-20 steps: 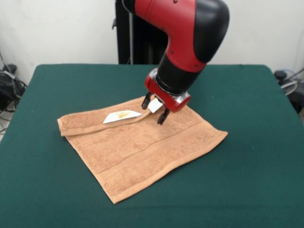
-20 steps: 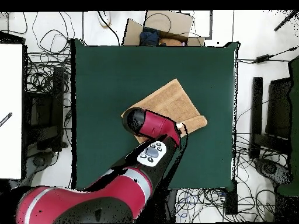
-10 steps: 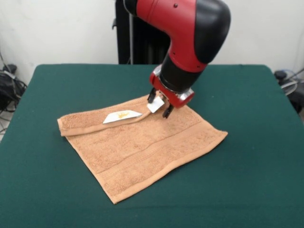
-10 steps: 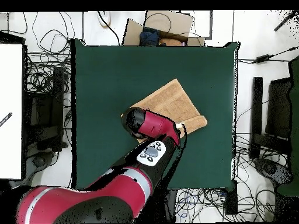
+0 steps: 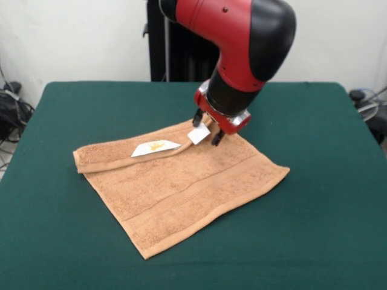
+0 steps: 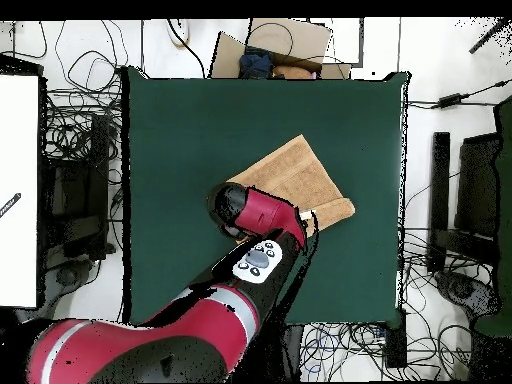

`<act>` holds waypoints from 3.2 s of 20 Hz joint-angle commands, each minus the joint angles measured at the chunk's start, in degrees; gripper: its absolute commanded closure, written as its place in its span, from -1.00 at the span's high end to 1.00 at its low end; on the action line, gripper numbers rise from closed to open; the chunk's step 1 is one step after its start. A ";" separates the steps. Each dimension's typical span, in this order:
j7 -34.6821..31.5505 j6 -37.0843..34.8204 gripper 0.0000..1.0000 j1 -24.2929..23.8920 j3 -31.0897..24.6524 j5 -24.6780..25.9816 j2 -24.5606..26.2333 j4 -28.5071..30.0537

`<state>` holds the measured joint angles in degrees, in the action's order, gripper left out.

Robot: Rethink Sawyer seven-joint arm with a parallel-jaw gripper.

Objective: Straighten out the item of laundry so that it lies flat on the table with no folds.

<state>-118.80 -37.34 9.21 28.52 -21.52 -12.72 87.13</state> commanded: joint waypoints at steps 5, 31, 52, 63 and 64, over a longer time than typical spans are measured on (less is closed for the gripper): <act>-12.28 -2.59 1.00 0.18 -6.12 -1.48 3.87 -2.65; -14.54 -9.27 1.00 2.06 -2.59 -0.86 5.22 -4.33; -15.57 -11.17 1.00 4.60 2.12 0.36 7.36 -6.56; -15.67 -13.39 1.00 5.15 2.95 -0.15 8.22 -6.77; -15.64 -13.51 1.00 5.15 3.04 -0.18 8.27 -6.83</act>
<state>-118.80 -45.55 13.78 34.35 -21.54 -7.86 83.00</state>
